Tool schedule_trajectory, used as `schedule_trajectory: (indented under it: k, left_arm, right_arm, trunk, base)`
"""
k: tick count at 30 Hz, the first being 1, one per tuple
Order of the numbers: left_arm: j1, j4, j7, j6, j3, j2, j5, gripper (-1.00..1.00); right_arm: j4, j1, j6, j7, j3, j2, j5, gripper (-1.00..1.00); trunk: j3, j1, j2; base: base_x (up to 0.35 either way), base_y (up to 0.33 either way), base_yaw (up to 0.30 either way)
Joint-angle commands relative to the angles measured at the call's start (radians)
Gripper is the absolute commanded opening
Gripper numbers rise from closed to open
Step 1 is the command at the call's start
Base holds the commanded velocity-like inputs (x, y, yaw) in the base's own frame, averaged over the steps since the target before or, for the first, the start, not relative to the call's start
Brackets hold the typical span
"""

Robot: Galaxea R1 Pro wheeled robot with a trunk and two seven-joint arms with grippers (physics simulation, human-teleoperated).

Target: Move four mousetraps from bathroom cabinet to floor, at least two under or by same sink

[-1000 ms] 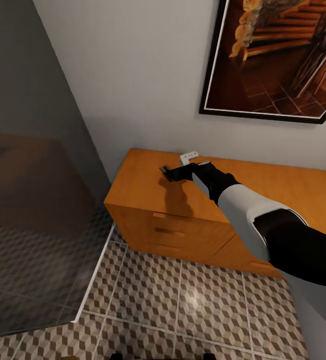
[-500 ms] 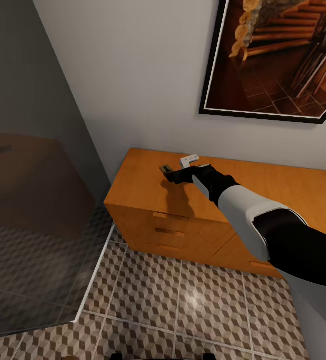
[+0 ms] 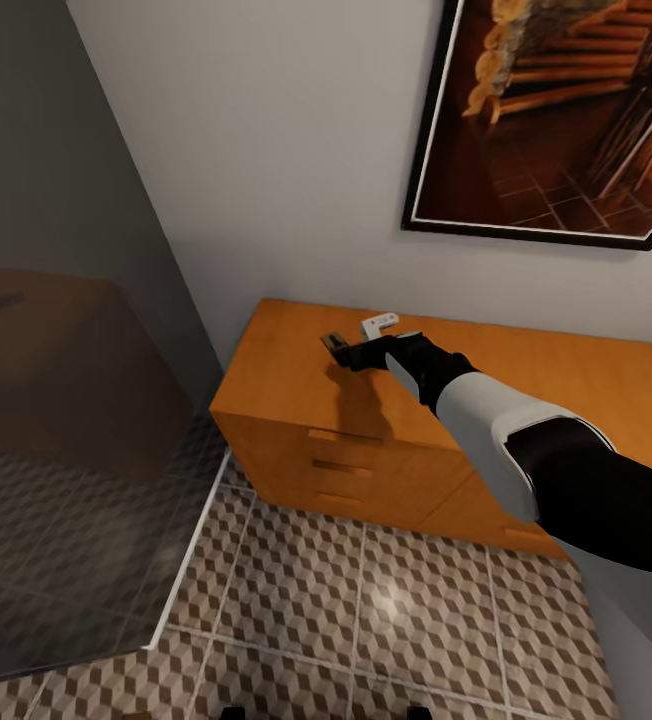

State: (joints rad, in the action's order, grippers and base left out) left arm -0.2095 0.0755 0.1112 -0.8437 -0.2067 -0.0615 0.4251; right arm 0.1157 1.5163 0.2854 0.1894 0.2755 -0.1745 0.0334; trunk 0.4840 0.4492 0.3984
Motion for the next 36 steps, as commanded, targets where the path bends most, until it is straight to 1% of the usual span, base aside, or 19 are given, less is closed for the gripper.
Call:
schedule_trajectory:
  k: [1, 6, 16, 24, 29, 36]
  left_arm:
    - [-0.001, 0.004, 0.005, -0.005, -0.003, 0.000, 0.008, -1.00]
    - [-0.001, 0.004, 0.005, -0.005, -0.003, 0.000, 0.008, -1.00]
    - [-0.001, 0.004, 0.005, -0.005, -0.003, 0.000, 0.008, -1.00]
    - [-0.001, 0.004, 0.005, -0.005, -0.003, 0.000, 0.008, -1.00]
    - [-0.001, 0.004, 0.005, -0.005, -0.003, 0.000, 0.008, -1.00]
    - [-0.001, 0.004, 0.005, -0.005, -0.003, 0.000, 0.008, -1.00]
  right_arm:
    - [0.000, 0.001, 0.005, 0.001, 0.005, 0.000, 0.003, 1.00]
    - [-0.001, 0.001, 0.005, 0.001, 0.005, 0.000, 0.003, 1.00]
    - [-0.002, 0.001, 0.005, 0.001, 0.005, 0.000, 0.003, 1.00]
    - [-0.025, 0.001, 0.005, 0.001, 0.005, 0.000, 0.003, 1.00]
    - [-0.028, 0.001, 0.005, 0.001, 0.005, 0.000, 0.003, 1.00]
    - [-0.029, 0.001, 0.005, 0.000, 0.005, 0.000, 0.003, 1.00]
  trunk:
    - [0.001, 0.001, 0.002]
    - [0.001, 0.001, 0.002]
    - [0.001, 0.001, 0.002]
    - [0.001, 0.001, 0.002]
    - [0.001, 0.001, 0.002]
    - [0.001, 0.001, 0.002]
  base:
    - [0.183, 0.101, 0.000]
    - [0.083, 0.042, 0.000]
    - [0.006, 0.003, 0.000]
    - [0.000, 0.004, 0.000]
    - [0.000, 0.138, 0.000]
    - [0.000, 0.030, 0.000]
